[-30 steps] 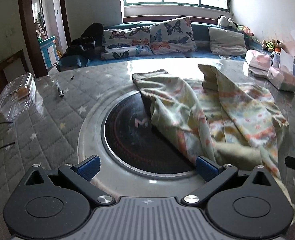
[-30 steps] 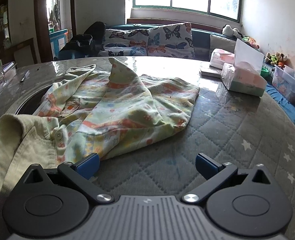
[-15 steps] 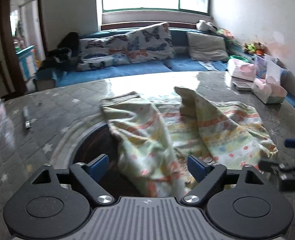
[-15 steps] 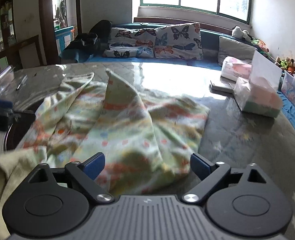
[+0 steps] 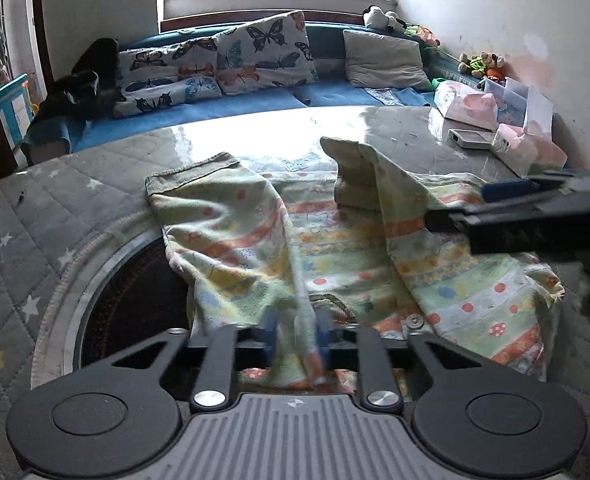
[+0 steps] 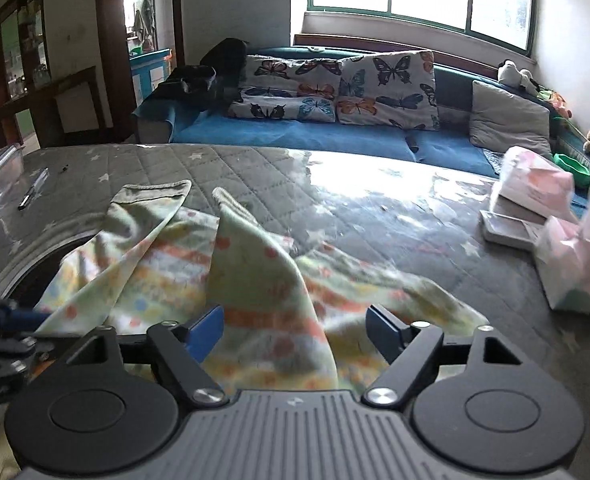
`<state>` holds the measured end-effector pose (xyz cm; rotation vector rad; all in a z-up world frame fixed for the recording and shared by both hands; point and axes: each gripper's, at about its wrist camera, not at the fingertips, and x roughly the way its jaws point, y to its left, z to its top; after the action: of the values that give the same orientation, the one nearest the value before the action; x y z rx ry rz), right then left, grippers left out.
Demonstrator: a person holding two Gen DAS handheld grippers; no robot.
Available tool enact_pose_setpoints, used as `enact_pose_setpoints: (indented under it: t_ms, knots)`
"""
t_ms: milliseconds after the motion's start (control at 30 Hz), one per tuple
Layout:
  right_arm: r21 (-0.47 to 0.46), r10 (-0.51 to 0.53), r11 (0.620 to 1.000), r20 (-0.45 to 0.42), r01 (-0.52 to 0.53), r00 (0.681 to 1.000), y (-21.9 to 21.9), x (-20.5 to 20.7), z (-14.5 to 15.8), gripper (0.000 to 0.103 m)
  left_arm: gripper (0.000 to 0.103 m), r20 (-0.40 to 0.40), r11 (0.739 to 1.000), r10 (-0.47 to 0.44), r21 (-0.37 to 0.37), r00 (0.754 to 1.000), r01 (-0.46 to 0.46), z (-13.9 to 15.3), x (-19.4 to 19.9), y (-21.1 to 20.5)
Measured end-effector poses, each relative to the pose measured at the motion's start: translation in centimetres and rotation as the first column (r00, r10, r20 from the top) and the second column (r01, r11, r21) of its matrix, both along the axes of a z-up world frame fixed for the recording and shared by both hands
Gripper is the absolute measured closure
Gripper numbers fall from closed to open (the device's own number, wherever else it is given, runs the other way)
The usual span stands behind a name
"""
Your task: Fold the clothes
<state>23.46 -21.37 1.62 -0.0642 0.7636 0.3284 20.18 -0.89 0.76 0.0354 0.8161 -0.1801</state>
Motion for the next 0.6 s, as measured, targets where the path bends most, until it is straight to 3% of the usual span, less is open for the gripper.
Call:
enact_pose_setpoints:
  t_ms: [133,300,400,600]
  knots:
    - [0.024,0.011,1.000,-0.022,-0.011,1.000,0.5,1.8,-0.6,0.035,0.097,0.010,1.000,0.009,-0.016,1.000,-0.009,0.0,-0.4,0.8]
    - [0.054,0.026,0.998,-0.049,-0.023,0.998,1.0,4.1,-1.5,0.075,0.100,0.027,0.998,0.041,-0.041,0.999,-0.039,0.6,-1.6,2.1]
    - [0.075,0.020,0.997,-0.036,-0.017,0.999,0.6,3.5,-0.9,0.092,0.100,0.038,0.996,0.070,-0.049,0.997,-0.068,1.0,-2.6,3.0]
    - [0.130,-0.002,0.992,0.003,0.002,1.000,-0.9,1.2,1.0,0.098,0.101,0.059,0.991,0.127,-0.060,0.990,-0.123,1.8,-5.1,4.9]
